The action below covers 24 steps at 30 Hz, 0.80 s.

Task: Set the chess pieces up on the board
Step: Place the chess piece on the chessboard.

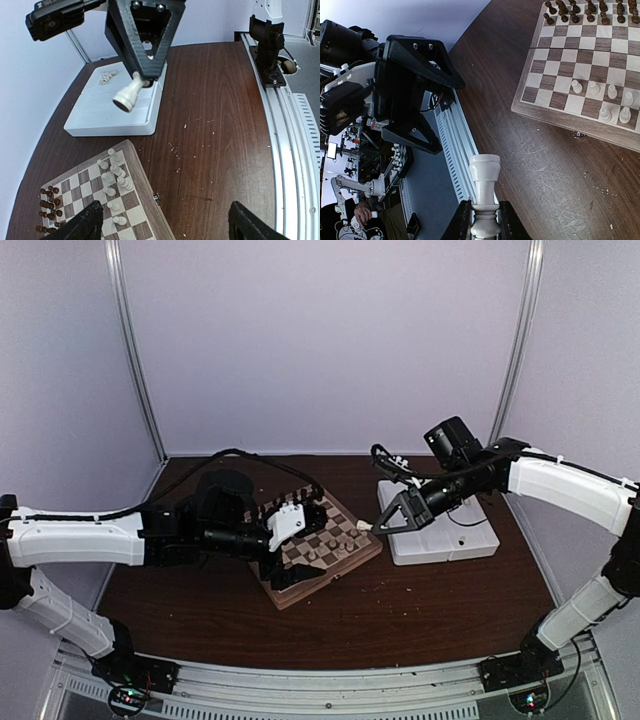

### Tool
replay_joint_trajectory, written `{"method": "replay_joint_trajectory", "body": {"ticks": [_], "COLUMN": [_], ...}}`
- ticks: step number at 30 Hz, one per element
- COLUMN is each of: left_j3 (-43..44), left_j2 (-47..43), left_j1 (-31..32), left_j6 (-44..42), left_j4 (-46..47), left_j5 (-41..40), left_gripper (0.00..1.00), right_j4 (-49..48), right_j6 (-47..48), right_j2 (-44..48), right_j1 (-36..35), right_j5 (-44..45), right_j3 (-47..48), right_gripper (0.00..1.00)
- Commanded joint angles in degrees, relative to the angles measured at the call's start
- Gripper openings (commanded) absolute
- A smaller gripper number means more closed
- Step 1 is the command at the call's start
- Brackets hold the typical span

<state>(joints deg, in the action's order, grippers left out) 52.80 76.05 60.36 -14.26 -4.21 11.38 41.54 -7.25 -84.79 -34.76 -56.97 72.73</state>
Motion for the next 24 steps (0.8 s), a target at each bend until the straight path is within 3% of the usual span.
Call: {"method": "replay_joint_trajectory", "body": {"ticks": [1, 8, 24], "left_j3": [3.3, 4.6, 6.5], "left_j2": [2.7, 5.2, 6.6], "left_j1": [0.3, 0.4, 0.4], "left_j6": [-3.4, -5.7, -7.3], "left_j4": [5.9, 8.1, 7.9], "left_j5": [1.8, 5.5, 6.9], "left_gripper": [0.85, 0.77, 0.62], "right_j4": [-5.3, -9.5, -5.4], "right_j6": [-3.3, -6.8, -4.0], "right_j2": [2.3, 3.5, 0.8], "right_j1": [-2.4, -5.3, -8.4], "right_j5": [0.5, 1.9, 1.3], "right_j3": [-3.6, -5.2, -0.8], "right_gripper": [0.15, 0.15, 0.16]}}
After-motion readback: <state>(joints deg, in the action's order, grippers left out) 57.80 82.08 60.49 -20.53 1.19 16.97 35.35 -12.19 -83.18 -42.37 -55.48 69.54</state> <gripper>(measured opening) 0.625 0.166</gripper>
